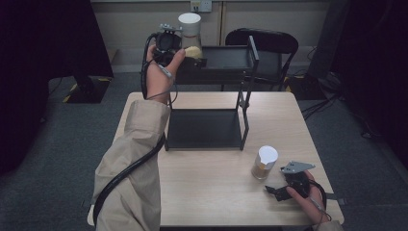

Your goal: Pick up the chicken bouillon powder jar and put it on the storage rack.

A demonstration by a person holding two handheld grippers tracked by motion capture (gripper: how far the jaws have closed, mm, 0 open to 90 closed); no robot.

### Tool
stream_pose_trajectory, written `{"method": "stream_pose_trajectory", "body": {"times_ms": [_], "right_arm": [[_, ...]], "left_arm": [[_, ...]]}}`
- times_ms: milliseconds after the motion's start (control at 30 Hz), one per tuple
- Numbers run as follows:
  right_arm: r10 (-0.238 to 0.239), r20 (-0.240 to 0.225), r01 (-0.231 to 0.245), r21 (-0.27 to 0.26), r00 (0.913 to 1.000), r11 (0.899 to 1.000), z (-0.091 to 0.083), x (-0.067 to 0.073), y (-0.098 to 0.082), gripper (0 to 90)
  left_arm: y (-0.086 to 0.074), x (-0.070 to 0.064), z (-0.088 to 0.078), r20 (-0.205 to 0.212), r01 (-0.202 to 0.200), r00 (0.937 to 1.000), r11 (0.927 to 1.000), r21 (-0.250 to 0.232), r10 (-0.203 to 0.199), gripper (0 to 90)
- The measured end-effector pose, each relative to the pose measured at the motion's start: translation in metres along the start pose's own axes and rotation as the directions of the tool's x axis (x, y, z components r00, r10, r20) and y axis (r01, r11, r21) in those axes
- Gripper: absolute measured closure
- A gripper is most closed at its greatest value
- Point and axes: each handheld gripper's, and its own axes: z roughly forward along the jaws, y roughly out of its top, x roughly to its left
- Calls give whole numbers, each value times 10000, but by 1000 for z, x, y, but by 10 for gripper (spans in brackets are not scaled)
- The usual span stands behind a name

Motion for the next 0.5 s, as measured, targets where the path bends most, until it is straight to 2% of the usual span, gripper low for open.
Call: {"method": "stream_pose_trajectory", "body": {"times_ms": [233, 500], "right_arm": [[4, 0, -4, -1, 10000, 10000, 0, 0, 0, 0], [1, 1, -1, 1, 10000, 10000, 0, 0, 0, 0]], "left_arm": [[-19, 2, 2, 298, 68, 9995, 9999, -117, -65, 14], [-38, 1, 5, 552, -90, 9984, 9998, -160, 99, 14]]}}
